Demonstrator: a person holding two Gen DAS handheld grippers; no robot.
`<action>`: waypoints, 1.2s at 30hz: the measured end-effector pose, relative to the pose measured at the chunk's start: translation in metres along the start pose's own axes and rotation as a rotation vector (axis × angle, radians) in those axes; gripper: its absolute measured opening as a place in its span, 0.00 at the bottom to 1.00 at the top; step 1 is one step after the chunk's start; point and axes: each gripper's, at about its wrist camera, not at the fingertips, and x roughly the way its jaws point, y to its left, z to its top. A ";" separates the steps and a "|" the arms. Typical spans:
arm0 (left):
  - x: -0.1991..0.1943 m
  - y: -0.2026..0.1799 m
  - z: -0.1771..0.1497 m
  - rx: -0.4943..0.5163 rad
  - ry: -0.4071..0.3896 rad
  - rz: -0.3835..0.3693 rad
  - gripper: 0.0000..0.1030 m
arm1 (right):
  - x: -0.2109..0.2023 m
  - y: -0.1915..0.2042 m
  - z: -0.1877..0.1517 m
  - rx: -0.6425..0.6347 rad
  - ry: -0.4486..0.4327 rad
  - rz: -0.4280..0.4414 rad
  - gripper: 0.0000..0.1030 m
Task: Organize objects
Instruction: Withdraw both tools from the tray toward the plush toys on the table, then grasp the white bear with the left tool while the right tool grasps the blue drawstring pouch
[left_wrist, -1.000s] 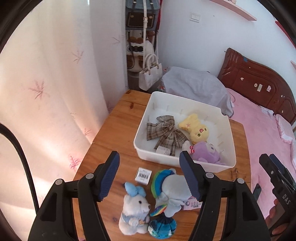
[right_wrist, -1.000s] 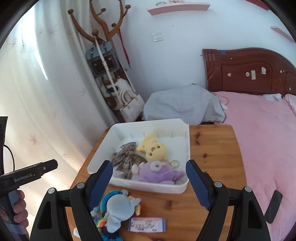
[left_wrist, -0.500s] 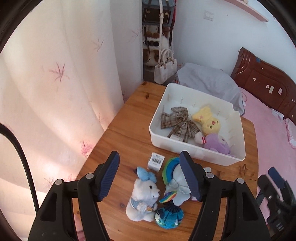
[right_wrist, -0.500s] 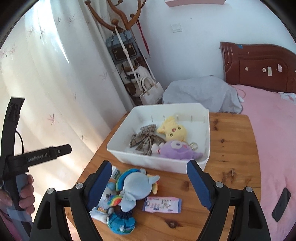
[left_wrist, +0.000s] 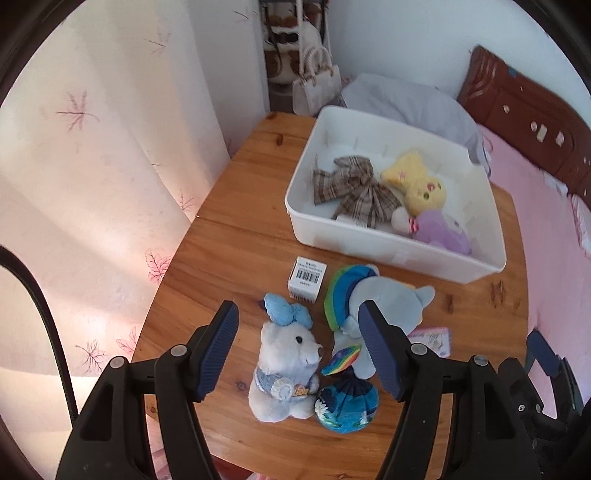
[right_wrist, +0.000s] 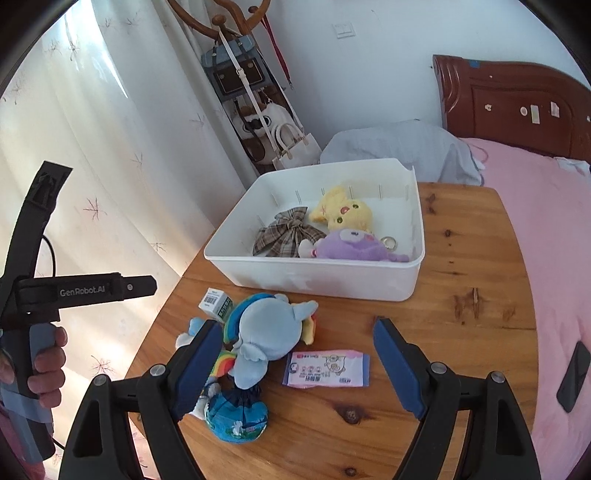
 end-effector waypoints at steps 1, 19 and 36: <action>0.003 -0.001 -0.001 0.011 0.008 0.002 0.69 | 0.003 0.001 -0.003 0.009 0.006 -0.002 0.82; 0.072 0.000 -0.020 0.211 0.258 -0.019 0.70 | 0.039 0.027 -0.031 0.100 0.067 -0.088 0.88; 0.114 0.005 -0.030 0.382 0.377 -0.090 0.73 | 0.069 0.063 -0.063 0.141 0.136 -0.155 1.00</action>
